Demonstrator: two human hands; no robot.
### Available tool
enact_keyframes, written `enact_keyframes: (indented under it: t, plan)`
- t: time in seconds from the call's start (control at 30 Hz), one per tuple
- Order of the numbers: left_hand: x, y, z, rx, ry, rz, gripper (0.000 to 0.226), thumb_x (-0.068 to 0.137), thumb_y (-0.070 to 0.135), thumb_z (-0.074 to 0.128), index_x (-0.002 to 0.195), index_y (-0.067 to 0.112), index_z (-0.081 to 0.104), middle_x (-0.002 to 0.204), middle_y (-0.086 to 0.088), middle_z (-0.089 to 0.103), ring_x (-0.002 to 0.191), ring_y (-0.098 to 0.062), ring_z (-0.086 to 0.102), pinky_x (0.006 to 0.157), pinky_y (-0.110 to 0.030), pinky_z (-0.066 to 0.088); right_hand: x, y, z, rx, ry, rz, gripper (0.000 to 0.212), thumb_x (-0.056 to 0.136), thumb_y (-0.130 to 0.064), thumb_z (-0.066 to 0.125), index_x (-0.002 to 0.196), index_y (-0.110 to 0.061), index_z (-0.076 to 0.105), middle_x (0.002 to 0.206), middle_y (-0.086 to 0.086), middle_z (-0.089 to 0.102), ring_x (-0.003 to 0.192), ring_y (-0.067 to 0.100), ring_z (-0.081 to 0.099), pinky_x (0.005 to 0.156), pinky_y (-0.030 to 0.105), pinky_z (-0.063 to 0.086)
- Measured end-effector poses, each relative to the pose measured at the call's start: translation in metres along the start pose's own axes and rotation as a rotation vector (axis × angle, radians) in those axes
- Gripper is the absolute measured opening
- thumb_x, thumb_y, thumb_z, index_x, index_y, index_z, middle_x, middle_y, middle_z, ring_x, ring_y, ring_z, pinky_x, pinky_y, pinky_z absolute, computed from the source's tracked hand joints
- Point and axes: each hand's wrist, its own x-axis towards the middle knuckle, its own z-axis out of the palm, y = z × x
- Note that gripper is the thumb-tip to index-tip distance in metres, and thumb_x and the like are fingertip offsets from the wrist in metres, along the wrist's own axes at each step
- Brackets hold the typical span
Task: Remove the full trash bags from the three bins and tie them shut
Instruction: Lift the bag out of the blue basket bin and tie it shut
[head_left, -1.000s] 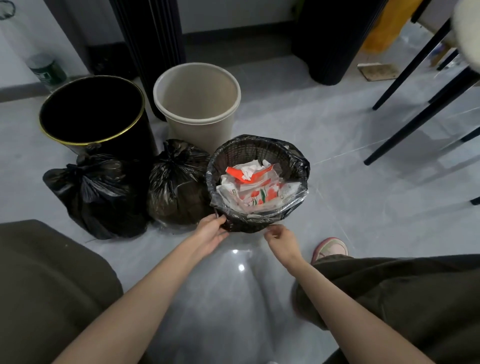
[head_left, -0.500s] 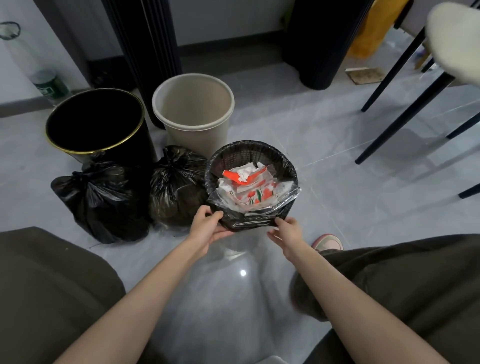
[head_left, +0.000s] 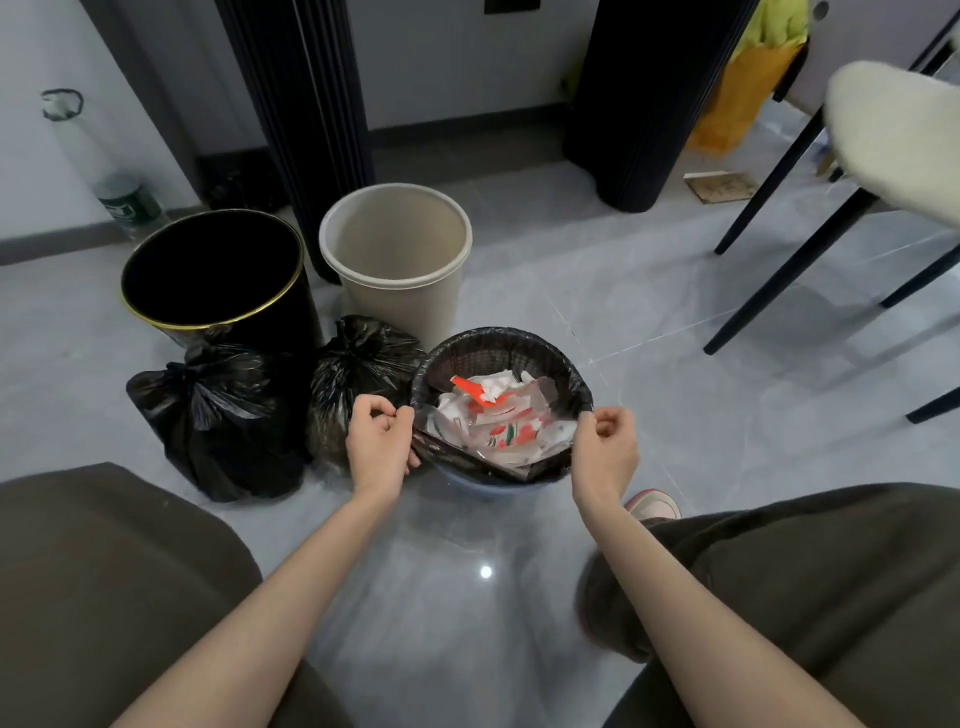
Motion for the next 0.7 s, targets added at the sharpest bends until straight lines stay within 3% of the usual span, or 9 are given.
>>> enact_keyframes:
  t: [0.07,0.17,0.27,0.37,0.47,0.53,0.6,0.7]
  plan:
    - [0.005,-0.002,0.000,-0.004,0.050,-0.053,0.022,0.084,0.021,0.059,0.075,0.022,0.039,0.048,0.004,0.048,0.038,-0.016,0.044,0.047,-0.029,0.037,0.010,0.002,-0.004,-0.039,0.024,0.004,0.002,0.086,-0.016,0.052,0.088,-0.015,0.053,0.081,0.000,0.057,0.078,0.019,0.053,0.066,0.027,0.036]
    - [0.020,-0.010,-0.001,0.039,0.103,-0.133,0.022,0.081,0.035,0.062,0.079,0.024,0.042,0.069,0.002,0.053,0.068,-0.024,0.055,0.075,-0.044,0.050,0.034,0.016,-0.001,-0.180,0.005,-0.024,0.016,0.090,-0.013,0.049,0.104,-0.008,0.054,0.107,0.009,0.058,0.107,0.029,0.050,0.092,0.036,0.037]
    - [0.035,-0.019,-0.002,0.106,0.038,-0.256,0.035,0.078,0.046,0.062,0.095,0.020,0.046,0.101,-0.003,0.057,0.097,-0.024,0.058,0.091,-0.045,0.050,0.055,0.028,0.011,-0.302,-0.155,0.156,0.029,0.095,-0.021,0.040,0.116,-0.005,0.052,0.119,0.016,0.056,0.117,0.036,0.046,0.102,0.041,0.033]
    - [0.042,-0.020,0.001,0.017,-0.090,-0.495,0.049,0.079,0.050,0.064,0.111,0.016,0.049,0.111,-0.006,0.059,0.098,-0.023,0.060,0.076,-0.034,0.052,0.061,0.025,0.014,-0.052,-0.373,0.518,0.029,0.096,-0.030,0.034,0.100,-0.009,0.053,0.098,0.011,0.061,0.090,0.027,0.056,0.078,0.035,0.047]
    - [0.051,-0.018,0.002,-0.024,-0.177,-0.652,0.047,0.080,0.053,0.063,0.107,0.015,0.056,0.102,-0.005,0.062,0.085,-0.022,0.060,0.066,-0.028,0.048,0.069,0.025,0.011,0.082,-0.461,0.692,0.018,0.096,-0.029,0.042,0.095,-0.014,0.052,0.081,0.003,0.055,0.072,0.018,0.053,0.059,0.030,0.044]
    - [0.058,-0.018,0.006,-0.009,-0.164,-0.623,0.031,0.085,0.045,0.062,0.093,0.016,0.057,0.096,-0.004,0.060,0.078,-0.018,0.058,0.060,-0.025,0.045,0.076,0.025,0.011,0.133,-0.413,0.679,0.013,0.096,-0.024,0.048,0.091,-0.013,0.053,0.079,0.002,0.055,0.069,0.016,0.053,0.056,0.029,0.045]
    - [0.063,-0.018,0.010,0.019,-0.108,-0.529,0.015,0.090,0.030,0.059,0.092,0.015,0.059,0.096,-0.004,0.058,0.081,-0.017,0.055,0.057,-0.023,0.043,0.082,0.025,0.015,0.177,-0.331,0.650,0.016,0.094,-0.015,0.054,0.079,-0.013,0.052,0.076,0.004,0.055,0.065,0.015,0.053,0.055,0.028,0.046]
    - [0.069,-0.019,0.014,0.034,-0.067,-0.363,0.016,0.095,0.018,0.053,0.083,0.013,0.063,0.080,-0.003,0.058,0.084,-0.019,0.055,0.067,-0.028,0.048,0.093,0.033,0.020,0.087,-0.194,0.561,0.015,0.080,-0.013,0.069,0.069,-0.010,0.060,0.086,0.015,0.067,0.074,0.025,0.063,0.068,0.038,0.056]
